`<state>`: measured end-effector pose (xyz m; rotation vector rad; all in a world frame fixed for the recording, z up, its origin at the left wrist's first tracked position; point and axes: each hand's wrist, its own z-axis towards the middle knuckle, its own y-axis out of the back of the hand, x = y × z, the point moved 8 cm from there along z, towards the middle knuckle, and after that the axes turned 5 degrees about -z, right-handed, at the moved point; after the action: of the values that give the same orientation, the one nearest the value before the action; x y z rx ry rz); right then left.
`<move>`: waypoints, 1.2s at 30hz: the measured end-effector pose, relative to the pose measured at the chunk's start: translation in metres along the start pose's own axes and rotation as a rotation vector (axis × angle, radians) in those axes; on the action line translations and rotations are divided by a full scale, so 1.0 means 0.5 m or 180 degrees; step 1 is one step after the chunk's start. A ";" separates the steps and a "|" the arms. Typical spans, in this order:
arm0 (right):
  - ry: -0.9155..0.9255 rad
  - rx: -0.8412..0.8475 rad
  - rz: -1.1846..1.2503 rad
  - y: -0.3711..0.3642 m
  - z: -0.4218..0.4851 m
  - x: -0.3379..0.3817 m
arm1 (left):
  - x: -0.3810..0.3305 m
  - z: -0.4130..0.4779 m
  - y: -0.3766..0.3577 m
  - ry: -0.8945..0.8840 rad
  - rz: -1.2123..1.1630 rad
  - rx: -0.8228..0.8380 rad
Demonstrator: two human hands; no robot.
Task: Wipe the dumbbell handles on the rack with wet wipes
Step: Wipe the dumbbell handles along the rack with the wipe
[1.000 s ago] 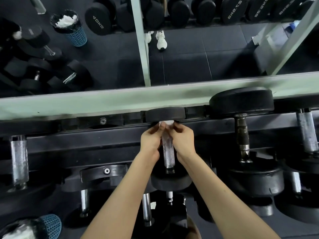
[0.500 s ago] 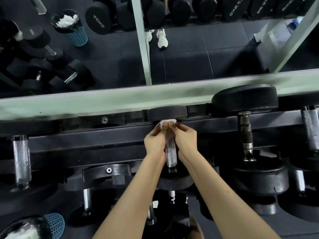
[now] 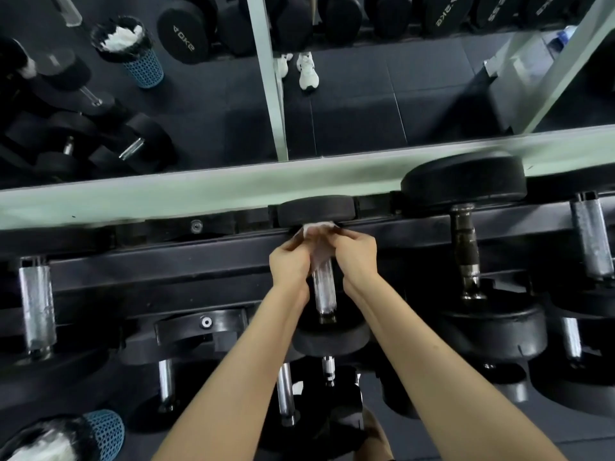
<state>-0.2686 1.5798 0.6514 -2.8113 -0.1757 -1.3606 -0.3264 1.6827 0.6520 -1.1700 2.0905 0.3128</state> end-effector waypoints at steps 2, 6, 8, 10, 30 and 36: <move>0.0002 0.0001 -0.0205 0.013 -0.006 -0.021 | 0.007 -0.009 0.013 -0.0081 0.0251 0.0029; -0.0056 0.0144 -0.0527 0.038 -0.034 -0.067 | 0.040 -0.018 0.049 -0.0236 0.0820 0.0177; -0.0074 0.0267 -0.0624 0.053 -0.052 -0.090 | 0.060 -0.021 0.071 -0.0243 0.1122 0.0267; -0.0071 0.0394 -0.0935 0.067 -0.065 -0.115 | 0.077 -0.027 0.084 -0.0248 0.1374 0.0512; 0.0144 0.1301 -0.2574 0.045 -0.056 -0.111 | 0.079 -0.010 0.078 -0.0366 0.3331 0.1491; 0.0379 0.0921 -0.2805 0.051 -0.063 -0.102 | 0.089 -0.008 0.084 -0.0353 0.3072 0.1431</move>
<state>-0.3222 1.5479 0.6321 -2.4429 -1.5973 -1.4116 -0.3777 1.6753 0.6193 0.1653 2.3165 0.3000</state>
